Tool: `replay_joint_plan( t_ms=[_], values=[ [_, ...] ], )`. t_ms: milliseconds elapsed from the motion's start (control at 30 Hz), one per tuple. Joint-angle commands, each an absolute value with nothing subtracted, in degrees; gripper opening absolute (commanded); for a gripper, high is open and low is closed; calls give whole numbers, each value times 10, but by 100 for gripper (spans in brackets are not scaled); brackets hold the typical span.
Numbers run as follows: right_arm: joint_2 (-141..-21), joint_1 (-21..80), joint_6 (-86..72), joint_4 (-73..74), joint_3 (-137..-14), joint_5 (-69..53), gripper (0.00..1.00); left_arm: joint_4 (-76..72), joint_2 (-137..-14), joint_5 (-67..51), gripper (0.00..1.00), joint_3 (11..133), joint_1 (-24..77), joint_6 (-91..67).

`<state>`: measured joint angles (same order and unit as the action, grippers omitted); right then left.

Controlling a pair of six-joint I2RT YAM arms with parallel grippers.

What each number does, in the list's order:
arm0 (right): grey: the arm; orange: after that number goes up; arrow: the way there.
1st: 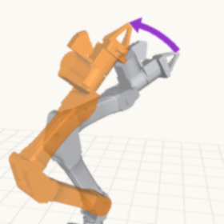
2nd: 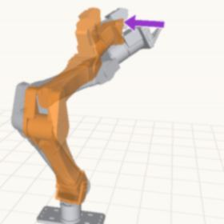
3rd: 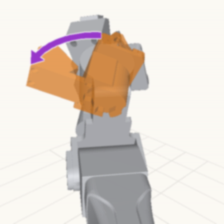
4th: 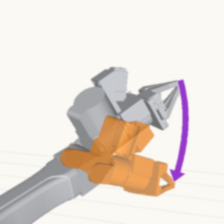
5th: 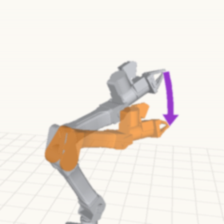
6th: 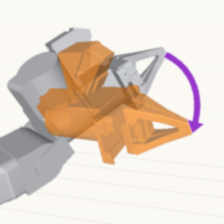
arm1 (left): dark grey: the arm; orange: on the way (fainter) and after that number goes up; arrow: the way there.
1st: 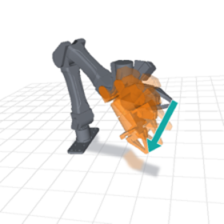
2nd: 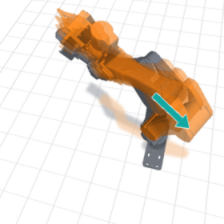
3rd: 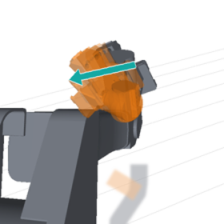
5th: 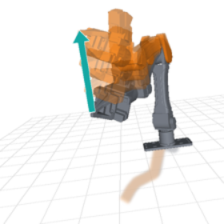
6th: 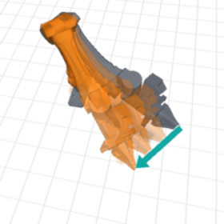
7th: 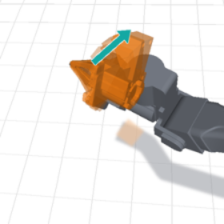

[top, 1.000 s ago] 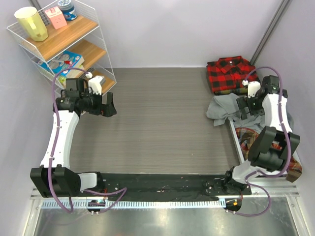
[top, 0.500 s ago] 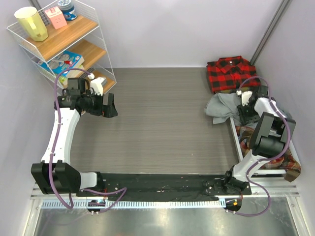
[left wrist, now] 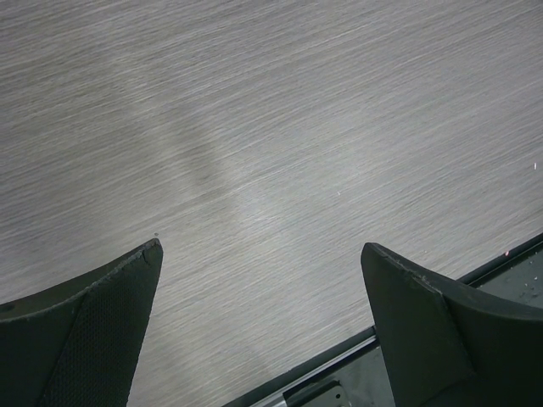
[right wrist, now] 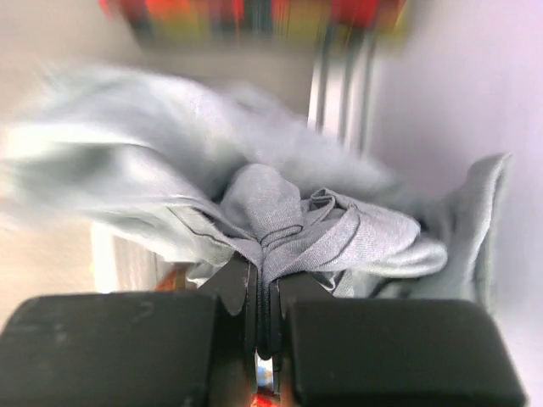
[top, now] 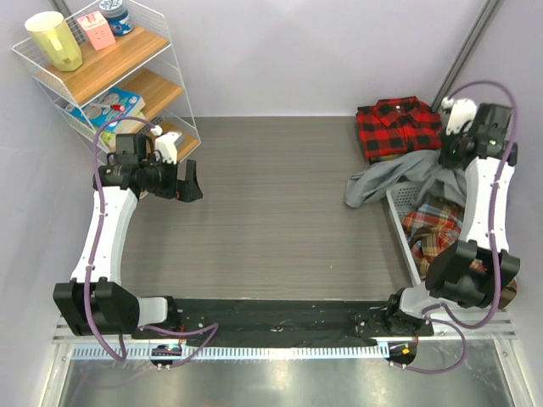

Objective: Fold and stack the long sleeve shirts
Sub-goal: Grab the shirt from the pile, then move the shirt to the center of the board

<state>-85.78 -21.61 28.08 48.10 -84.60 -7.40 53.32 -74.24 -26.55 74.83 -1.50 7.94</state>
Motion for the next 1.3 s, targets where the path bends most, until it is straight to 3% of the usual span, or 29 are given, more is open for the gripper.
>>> replay_joint_plan(
  t_ms=[0,333,533,667,767,800,833,867,1000,1100,1267],
  values=[
    [-823,-207,217,519,-969,-183,1,504,-719,-260,100,771,-14,72],
    [-879,-3,151,555,-1224,-186,1,499,-726,-246,100,786,-15,50],
    [-924,100,113,527,-1349,-249,1,481,-729,-247,100,787,-25,19],
    [-940,156,85,507,-1353,-291,1,475,-744,-277,100,797,-40,4],
    [-947,220,110,518,-1274,-289,2,479,-747,-288,100,797,-41,4],
    [-953,238,152,552,-1253,-287,14,479,-747,-291,100,796,-42,9],
    [-966,284,176,571,-1207,-258,38,482,-744,-293,100,792,-42,11],
    [-972,301,195,582,-1180,-233,51,483,-744,-295,100,790,-42,14],
    [-963,295,197,591,-1060,-256,82,508,-748,-307,100,777,-43,78],
    [-915,270,196,547,-964,-265,89,527,-759,-292,100,756,-40,130],
    [-931,207,223,516,-879,-215,87,524,-837,-229,99,751,-13,196]
  ],
)
